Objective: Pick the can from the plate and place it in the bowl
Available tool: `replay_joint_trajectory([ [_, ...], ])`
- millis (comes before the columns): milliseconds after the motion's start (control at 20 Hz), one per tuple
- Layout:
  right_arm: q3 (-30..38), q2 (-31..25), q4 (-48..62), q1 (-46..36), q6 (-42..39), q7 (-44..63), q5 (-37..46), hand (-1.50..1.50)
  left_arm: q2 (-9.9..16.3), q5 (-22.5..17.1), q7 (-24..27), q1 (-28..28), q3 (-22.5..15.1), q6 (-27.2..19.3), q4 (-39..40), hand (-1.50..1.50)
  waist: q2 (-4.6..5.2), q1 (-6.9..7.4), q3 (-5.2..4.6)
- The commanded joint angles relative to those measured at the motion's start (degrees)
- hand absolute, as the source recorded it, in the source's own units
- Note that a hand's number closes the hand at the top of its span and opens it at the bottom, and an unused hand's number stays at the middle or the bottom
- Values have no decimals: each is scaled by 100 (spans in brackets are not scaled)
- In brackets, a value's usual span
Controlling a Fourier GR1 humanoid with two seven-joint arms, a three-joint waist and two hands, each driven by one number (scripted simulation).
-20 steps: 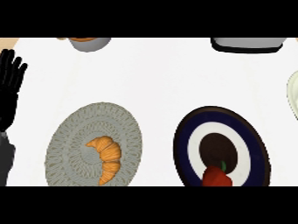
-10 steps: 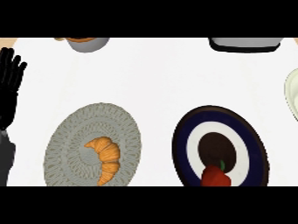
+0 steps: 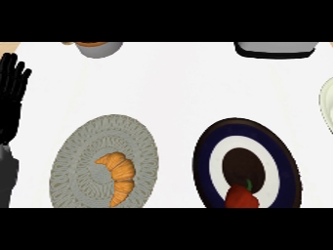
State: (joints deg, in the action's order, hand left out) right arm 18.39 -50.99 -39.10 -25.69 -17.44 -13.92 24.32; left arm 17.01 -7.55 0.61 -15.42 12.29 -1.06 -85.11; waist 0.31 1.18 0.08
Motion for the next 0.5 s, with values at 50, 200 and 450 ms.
replay_joint_trajectory([
  [50, 369, 573, 653, -414, 188, -159, -408, -150, 126, -136, -120, -86, 131, 95, -38, 0, -6, -1, 4],
  [200, 715, 405, 922, -579, 103, -582, -706, -150, -189, 121, 31, -95, -100, -161, 108, 0, 4, -47, 4],
  [450, 1493, 113, 1242, -662, 781, -947, -1166, -150, 68, -79, -22, 180, 118, 90, -144, 0, 2, -1, 10],
])
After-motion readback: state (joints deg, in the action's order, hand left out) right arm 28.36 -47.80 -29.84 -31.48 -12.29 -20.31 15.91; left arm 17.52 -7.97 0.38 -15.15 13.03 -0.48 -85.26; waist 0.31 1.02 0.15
